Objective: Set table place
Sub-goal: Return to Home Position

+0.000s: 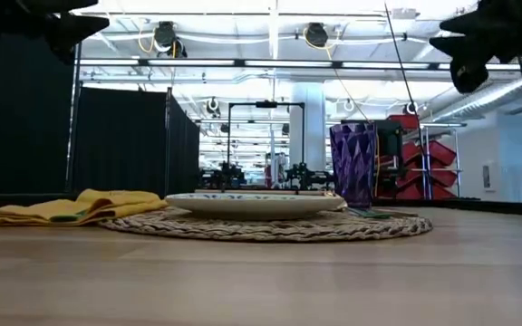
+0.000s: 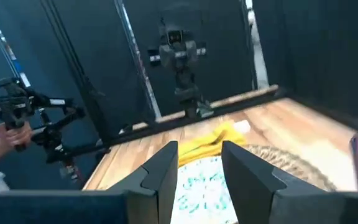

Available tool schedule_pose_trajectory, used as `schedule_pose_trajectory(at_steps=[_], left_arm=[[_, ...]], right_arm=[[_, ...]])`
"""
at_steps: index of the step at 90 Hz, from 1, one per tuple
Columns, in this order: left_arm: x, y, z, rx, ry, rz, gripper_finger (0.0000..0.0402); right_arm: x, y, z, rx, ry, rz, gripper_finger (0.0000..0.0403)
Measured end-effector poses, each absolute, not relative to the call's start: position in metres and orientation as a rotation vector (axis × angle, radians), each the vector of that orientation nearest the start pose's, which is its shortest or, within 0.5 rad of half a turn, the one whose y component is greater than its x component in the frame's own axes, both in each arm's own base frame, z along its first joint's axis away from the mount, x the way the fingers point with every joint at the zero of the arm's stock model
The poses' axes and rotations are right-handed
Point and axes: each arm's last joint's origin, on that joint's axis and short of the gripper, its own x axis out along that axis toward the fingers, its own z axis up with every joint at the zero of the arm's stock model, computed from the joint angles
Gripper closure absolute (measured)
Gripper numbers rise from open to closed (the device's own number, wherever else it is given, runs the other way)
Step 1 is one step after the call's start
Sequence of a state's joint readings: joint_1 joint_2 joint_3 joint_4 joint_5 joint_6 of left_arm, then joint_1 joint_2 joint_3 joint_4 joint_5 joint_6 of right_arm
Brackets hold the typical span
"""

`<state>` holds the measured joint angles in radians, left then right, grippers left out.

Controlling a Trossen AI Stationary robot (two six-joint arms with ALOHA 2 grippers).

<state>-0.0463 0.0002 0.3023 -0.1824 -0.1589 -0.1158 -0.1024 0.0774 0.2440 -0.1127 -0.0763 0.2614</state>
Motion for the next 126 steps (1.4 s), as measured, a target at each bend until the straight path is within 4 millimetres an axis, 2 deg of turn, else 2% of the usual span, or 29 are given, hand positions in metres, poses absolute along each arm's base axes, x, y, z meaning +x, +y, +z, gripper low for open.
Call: schedule_pose_trajectory(at_steps=[48,59,88,103,126], left_arm=[[0.082,0.001,0.222,-0.139,-0.183,0.108,0.0224],[0.081,0.001,0.225,-0.119,-0.217,0.107,0.0224],[0.083,0.000,0.216,-0.110,-0.127,0.090,0.0224],[0.091,0.000,0.195,-0.159,-0.123,0.091,0.0224],[0.094,0.000,0.182,-0.160,-0.098,0.102,0.0224]], right_arm=[[0.085,-0.006,0.228,0.265,-0.043,-0.014,0.0293],[0.085,-0.006,0.227,0.263,-0.043,-0.018,0.0293],[0.085,-0.006,0.222,0.244,0.017,-0.019,0.0293],[0.085,-0.006,0.219,0.220,0.041,-0.025,0.0293],[0.093,-0.007,0.193,0.237,0.090,-0.011,0.0293]])
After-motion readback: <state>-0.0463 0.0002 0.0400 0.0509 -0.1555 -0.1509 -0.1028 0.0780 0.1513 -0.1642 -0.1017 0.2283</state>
